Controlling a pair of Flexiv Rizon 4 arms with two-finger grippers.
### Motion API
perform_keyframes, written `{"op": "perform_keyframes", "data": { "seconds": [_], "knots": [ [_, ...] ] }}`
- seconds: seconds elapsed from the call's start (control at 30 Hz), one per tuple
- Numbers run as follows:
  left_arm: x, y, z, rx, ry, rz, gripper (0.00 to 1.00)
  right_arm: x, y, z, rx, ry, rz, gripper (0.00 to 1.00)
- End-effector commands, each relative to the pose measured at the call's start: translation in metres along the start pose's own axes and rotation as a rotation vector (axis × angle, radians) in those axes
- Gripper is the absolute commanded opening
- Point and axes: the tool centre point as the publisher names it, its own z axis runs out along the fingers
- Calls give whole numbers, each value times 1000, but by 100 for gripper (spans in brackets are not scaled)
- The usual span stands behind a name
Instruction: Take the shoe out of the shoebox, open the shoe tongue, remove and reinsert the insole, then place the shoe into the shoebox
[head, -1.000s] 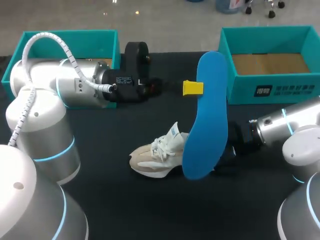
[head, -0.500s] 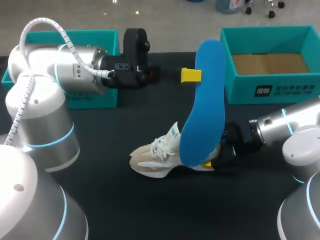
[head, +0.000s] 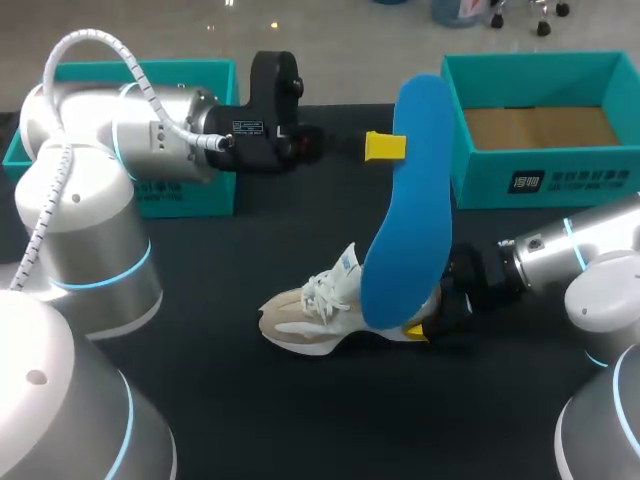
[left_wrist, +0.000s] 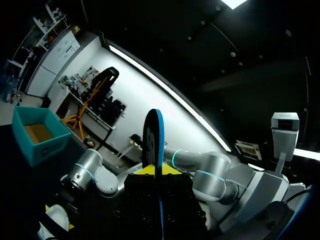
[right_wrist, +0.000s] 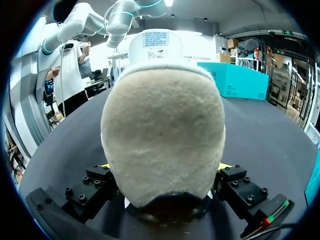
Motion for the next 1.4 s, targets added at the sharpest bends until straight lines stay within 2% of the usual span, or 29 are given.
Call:
{"op": "perform_keyframes", "data": {
  "seconds": [0.03,0.17,0.57,1.07,1.4],
  "knots": [
    [0,1,1,1,-1,0,0,1,-2,3,3,-1,1,100],
    [0,1,1,1,-1,0,0,2,-2,0,5,1,0,100],
    [0,1,1,1,-1,0,0,5,-1,-23,97,-45,-5,100],
    [0,1,1,1,-1,0,0,5,-1,-23,97,-45,-5,100],
    [0,1,1,1,-1,0,0,5,10,-39,237,-55,-32,100]
  ]
}}
